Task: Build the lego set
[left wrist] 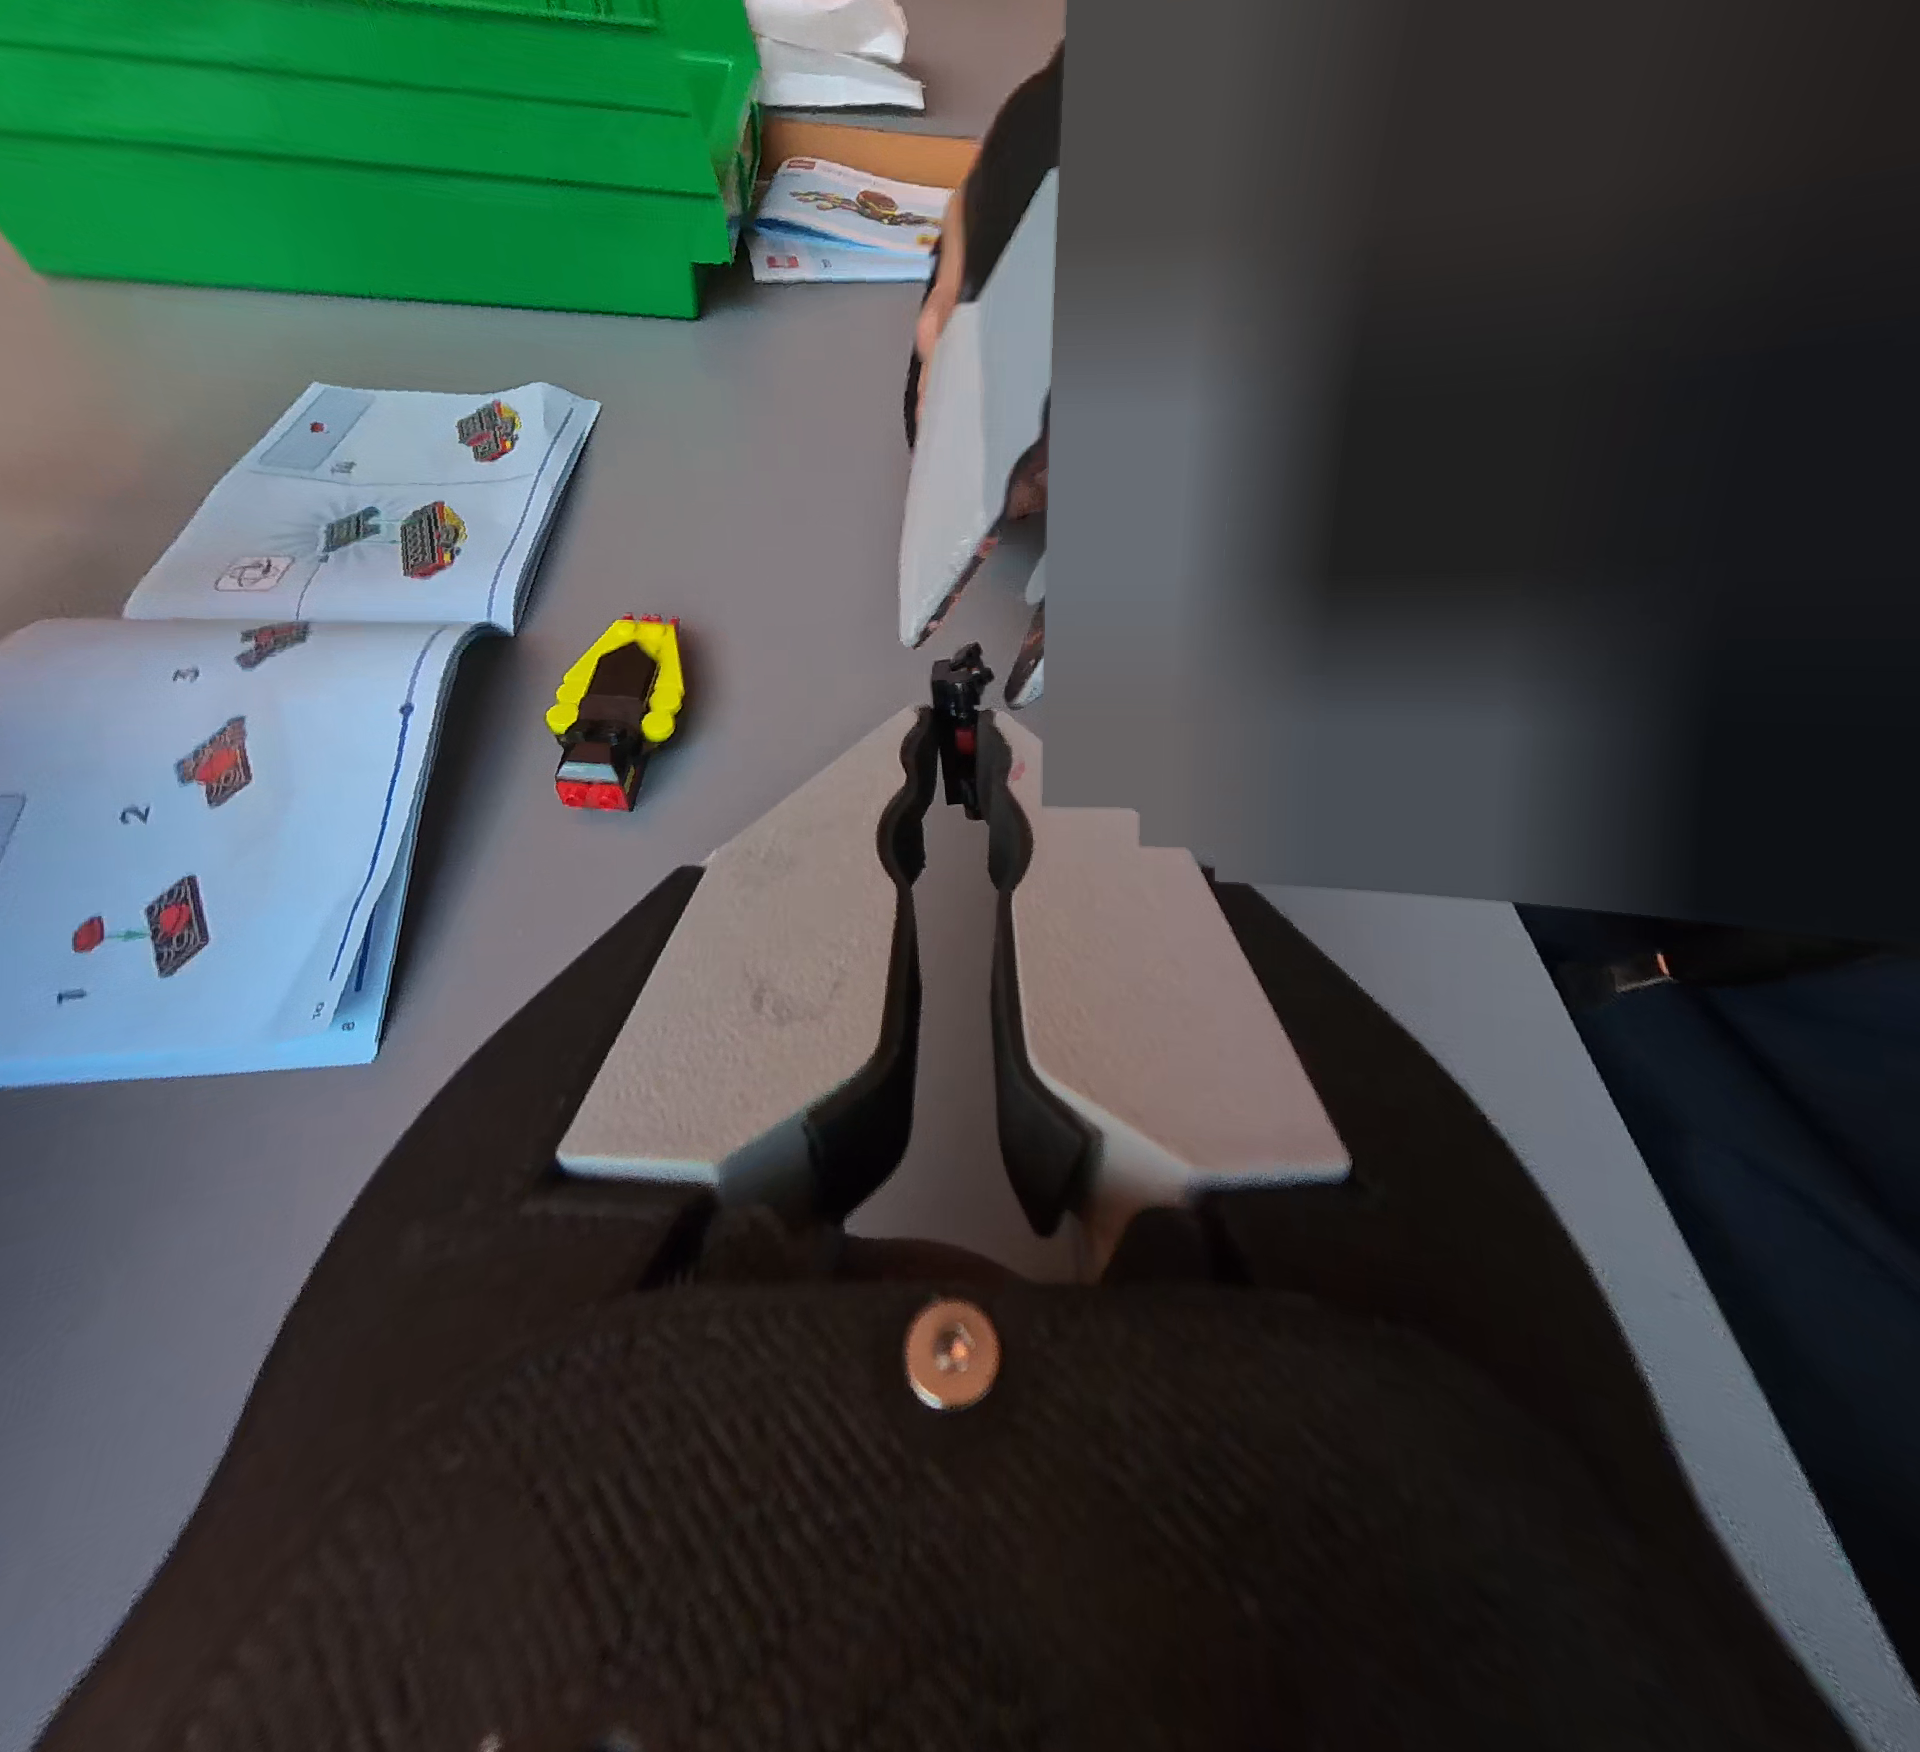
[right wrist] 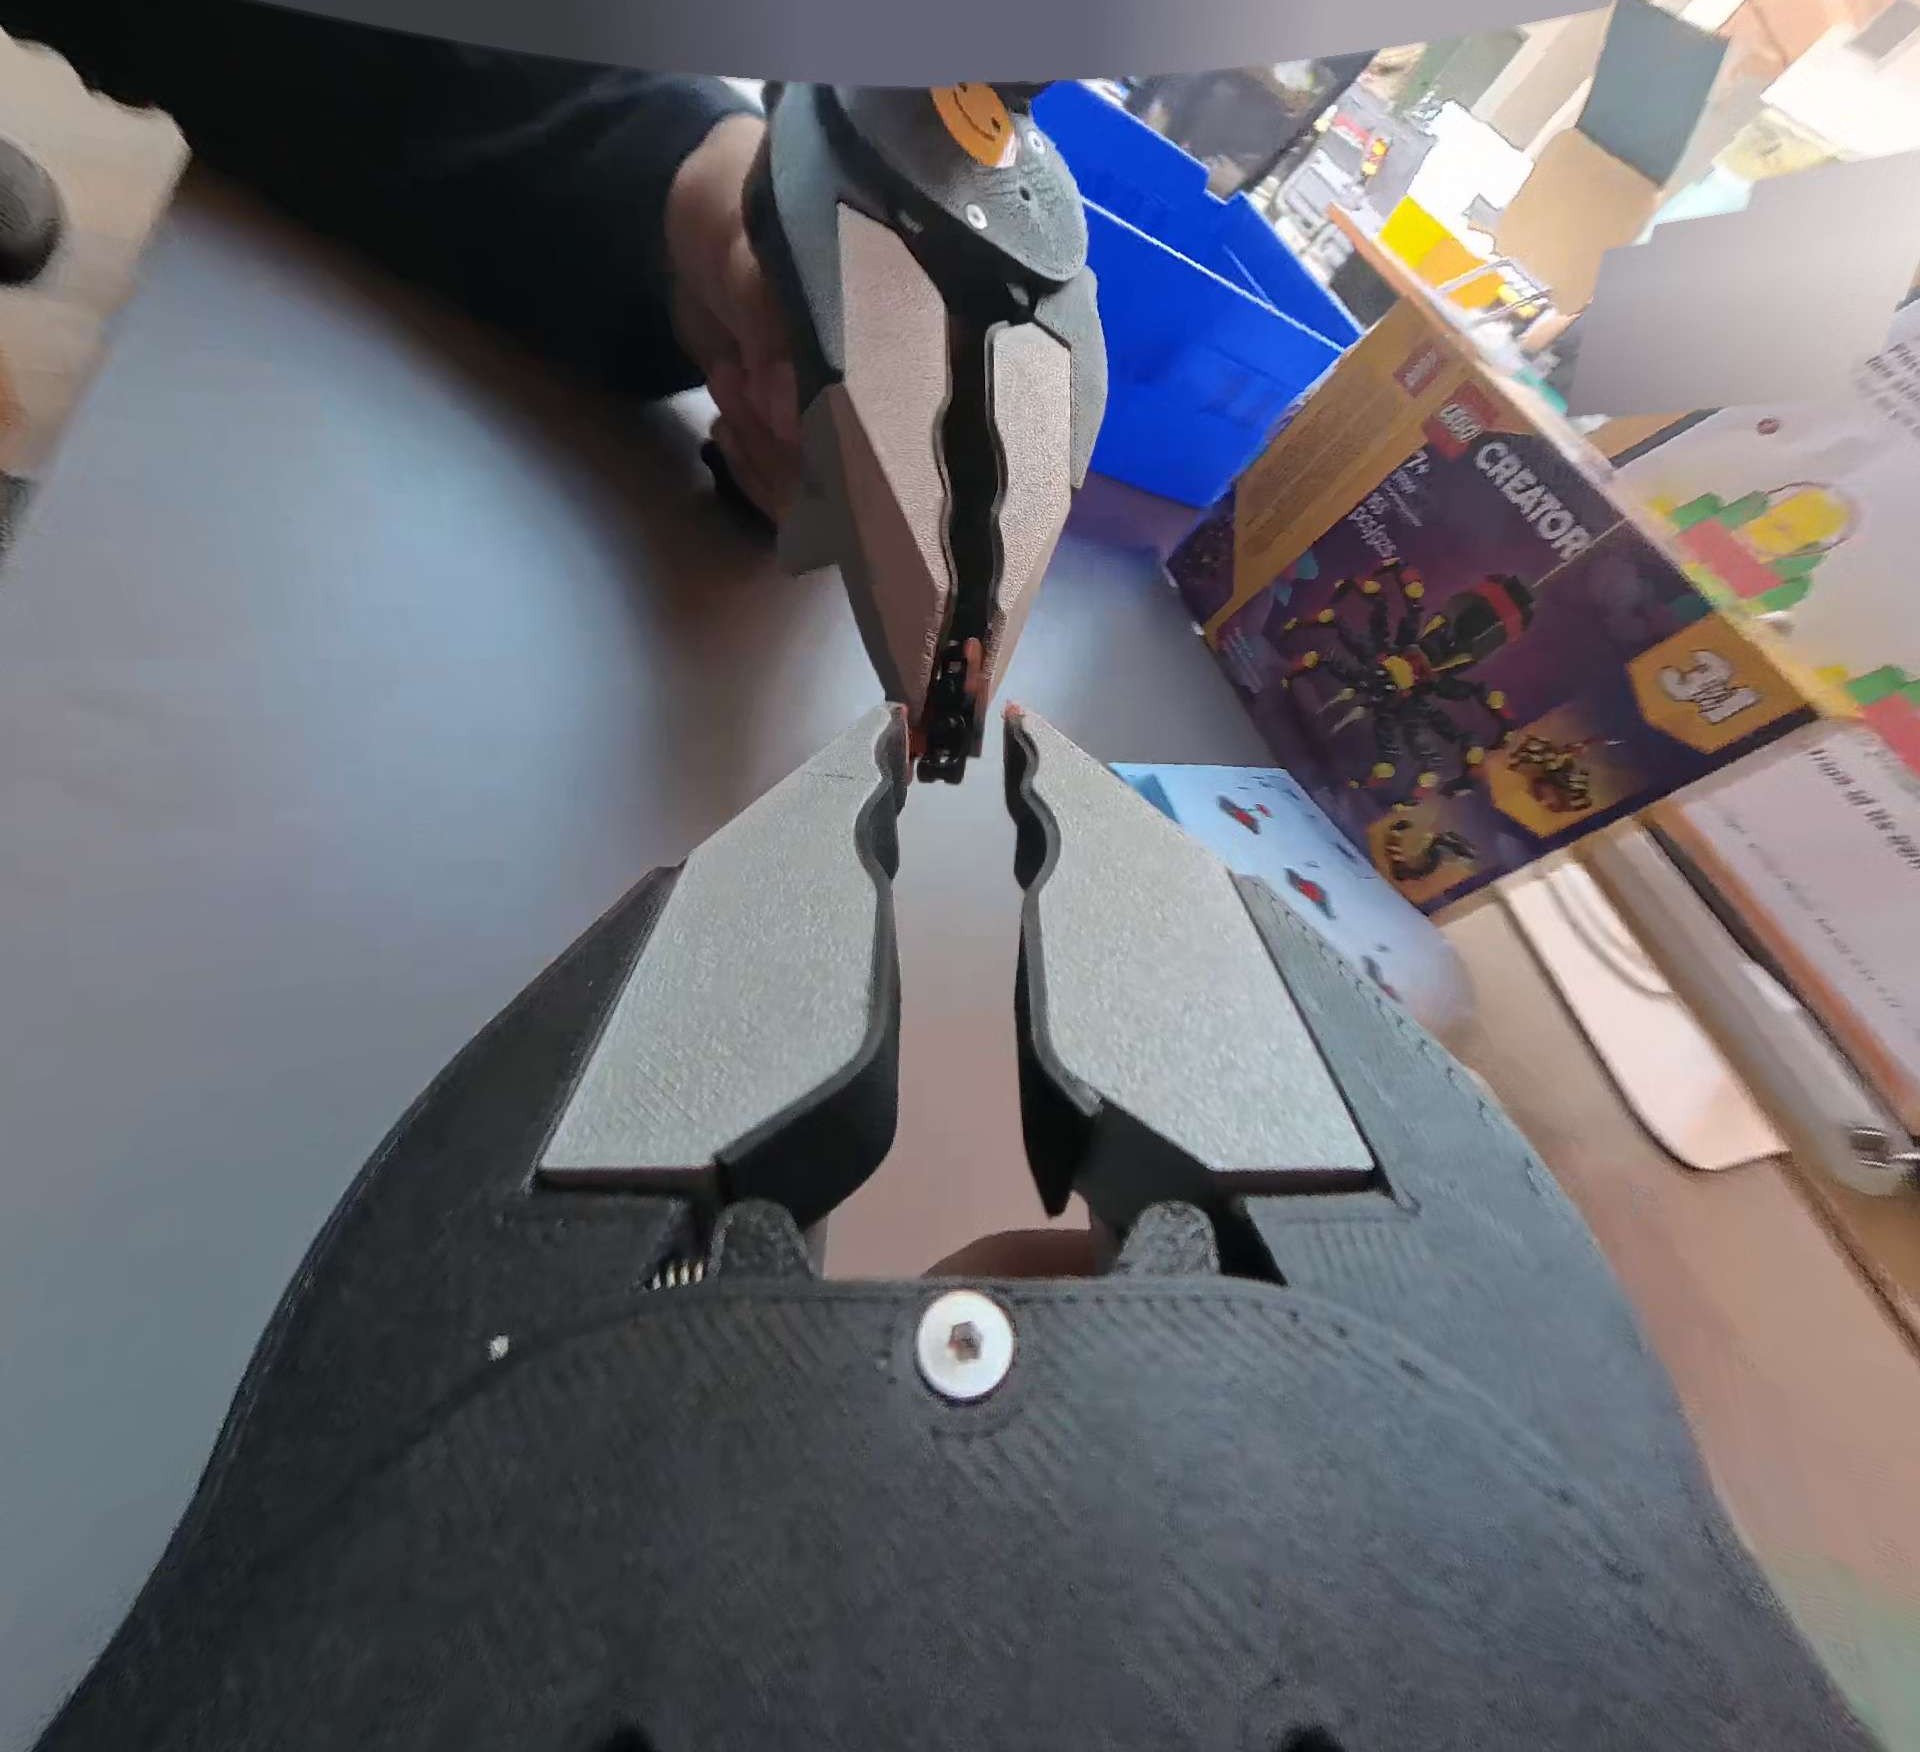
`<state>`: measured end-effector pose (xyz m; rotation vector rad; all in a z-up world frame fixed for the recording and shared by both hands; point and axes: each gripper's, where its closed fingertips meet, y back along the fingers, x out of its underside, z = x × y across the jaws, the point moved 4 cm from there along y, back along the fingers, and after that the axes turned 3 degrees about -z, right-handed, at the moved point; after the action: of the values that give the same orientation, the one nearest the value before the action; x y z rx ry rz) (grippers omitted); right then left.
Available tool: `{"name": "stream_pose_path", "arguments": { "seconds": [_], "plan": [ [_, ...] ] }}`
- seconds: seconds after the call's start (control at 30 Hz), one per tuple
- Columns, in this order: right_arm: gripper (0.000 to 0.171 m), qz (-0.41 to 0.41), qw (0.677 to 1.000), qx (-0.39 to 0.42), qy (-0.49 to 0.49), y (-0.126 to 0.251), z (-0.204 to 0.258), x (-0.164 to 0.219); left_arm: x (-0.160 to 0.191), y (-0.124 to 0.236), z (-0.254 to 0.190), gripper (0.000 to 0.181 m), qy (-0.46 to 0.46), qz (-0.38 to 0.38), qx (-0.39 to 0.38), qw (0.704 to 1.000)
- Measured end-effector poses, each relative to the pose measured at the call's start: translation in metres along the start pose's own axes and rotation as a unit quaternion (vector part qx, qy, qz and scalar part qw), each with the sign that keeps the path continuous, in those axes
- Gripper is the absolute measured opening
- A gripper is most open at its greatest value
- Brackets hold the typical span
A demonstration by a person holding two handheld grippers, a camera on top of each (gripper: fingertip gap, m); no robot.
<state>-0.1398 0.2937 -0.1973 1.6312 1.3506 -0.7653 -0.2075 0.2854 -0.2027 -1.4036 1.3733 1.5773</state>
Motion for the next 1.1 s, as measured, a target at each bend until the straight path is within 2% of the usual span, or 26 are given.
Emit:
{"name": "stream_pose_path", "arguments": {
  "seconds": [0.1,0.2,0.27,0.47,0.77,1.03,1.1],
  "plan": [
    [0.015,-0.015,0.996,-0.041,-0.084,0.002,-0.003,0.0,-0.003,0.001,-0.003,0.005,-0.041,-0.014,-0.005,0.999],
    [0.02,-0.028,0.99,-0.056,-0.123,0.005,-0.007,-0.001,-0.006,0.003,-0.004,0.005,-0.061,-0.029,-0.009,0.998],
    [0.015,-0.035,0.989,-0.057,-0.128,0.006,-0.008,-0.004,-0.008,0.003,-0.004,0.005,-0.064,-0.035,-0.011,0.997],
    [0.014,-0.038,0.989,-0.061,-0.13,0.006,-0.006,-0.006,-0.011,0.003,-0.006,0.005,-0.073,-0.051,-0.012,0.996],
    [0.009,-0.087,0.967,-0.108,-0.214,0.011,-0.01,-0.018,-0.022,0.007,-0.015,0.005,-0.131,-0.09,-0.018,0.987],
    [0.005,-0.083,0.968,-0.102,-0.216,0.008,-0.01,-0.018,-0.026,0.008,-0.015,0.005,-0.129,-0.1,-0.025,0.986],
    [0.003,-0.063,0.972,-0.084,-0.209,0.005,-0.014,-0.011,-0.022,0.006,-0.008,0.005,-0.112,-0.083,-0.038,0.99]
  ]
}}
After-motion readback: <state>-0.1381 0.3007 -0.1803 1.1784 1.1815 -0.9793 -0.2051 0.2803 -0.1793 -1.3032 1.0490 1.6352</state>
